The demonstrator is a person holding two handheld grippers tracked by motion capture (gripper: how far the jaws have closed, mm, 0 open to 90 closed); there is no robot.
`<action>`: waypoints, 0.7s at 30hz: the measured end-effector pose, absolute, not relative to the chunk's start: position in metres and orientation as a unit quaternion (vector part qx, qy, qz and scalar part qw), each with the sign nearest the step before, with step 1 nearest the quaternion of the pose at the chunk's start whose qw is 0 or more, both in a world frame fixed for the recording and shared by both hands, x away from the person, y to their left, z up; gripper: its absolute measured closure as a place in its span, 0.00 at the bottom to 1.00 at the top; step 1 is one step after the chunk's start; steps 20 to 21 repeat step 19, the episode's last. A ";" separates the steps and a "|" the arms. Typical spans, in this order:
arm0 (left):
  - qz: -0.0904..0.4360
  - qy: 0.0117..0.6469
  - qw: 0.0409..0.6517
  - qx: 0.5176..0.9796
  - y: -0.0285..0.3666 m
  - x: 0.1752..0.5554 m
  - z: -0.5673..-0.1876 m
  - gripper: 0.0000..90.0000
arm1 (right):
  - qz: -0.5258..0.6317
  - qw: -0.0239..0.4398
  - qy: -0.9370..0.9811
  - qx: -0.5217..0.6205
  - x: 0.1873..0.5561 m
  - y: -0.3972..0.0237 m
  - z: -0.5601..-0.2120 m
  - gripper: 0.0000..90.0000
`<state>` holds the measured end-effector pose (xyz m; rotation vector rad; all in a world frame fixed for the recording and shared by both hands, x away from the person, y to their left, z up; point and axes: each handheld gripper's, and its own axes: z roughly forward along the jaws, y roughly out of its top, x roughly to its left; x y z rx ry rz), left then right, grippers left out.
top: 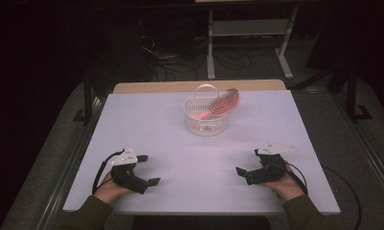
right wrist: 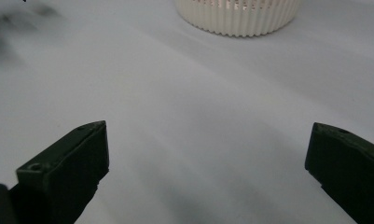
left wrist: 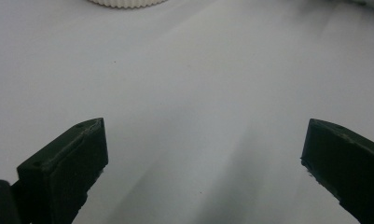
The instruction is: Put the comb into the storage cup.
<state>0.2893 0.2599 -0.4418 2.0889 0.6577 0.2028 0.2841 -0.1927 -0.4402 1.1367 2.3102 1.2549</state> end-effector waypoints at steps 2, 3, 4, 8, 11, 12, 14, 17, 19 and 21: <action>0.082 0.268 0.454 0.846 0.260 0.289 -0.442 0.00 | 0.432 0.137 0.800 0.393 0.283 -0.194 -0.441 0.00; 0.082 0.268 0.454 0.846 0.260 0.289 -0.442 0.00 | 0.432 0.137 0.800 0.393 0.282 -0.194 -0.442 0.00; 0.082 0.268 0.454 0.846 0.260 0.289 -0.442 0.00 | 0.431 0.137 0.801 0.392 0.281 -0.195 -0.442 0.00; 0.087 0.267 0.458 0.843 0.260 0.289 -0.441 0.00 | 0.430 0.133 0.801 0.394 0.279 -0.198 -0.446 0.00; 0.087 0.266 0.455 0.845 0.261 0.290 -0.442 0.00 | 0.428 0.130 0.801 0.397 0.276 -0.201 -0.448 0.00; 0.086 0.267 0.454 0.846 0.261 0.290 -0.442 0.00 | 0.429 0.130 0.801 0.397 0.276 -0.202 -0.448 0.00; 0.086 0.267 0.453 0.846 0.261 0.290 -0.442 0.00 | 0.427 0.132 0.801 0.397 0.275 -0.203 -0.449 0.00; 0.086 0.267 0.453 0.846 0.261 0.290 -0.442 0.00 | 0.425 0.135 0.802 0.397 0.275 -0.204 -0.449 0.00; 0.086 0.268 0.452 0.846 0.261 0.290 -0.442 0.00 | 0.426 0.135 0.801 0.398 0.275 -0.205 -0.449 0.00; 0.086 0.268 0.452 0.846 0.261 0.290 -0.442 0.00 | 0.426 0.135 0.801 0.398 0.275 -0.205 -0.449 0.00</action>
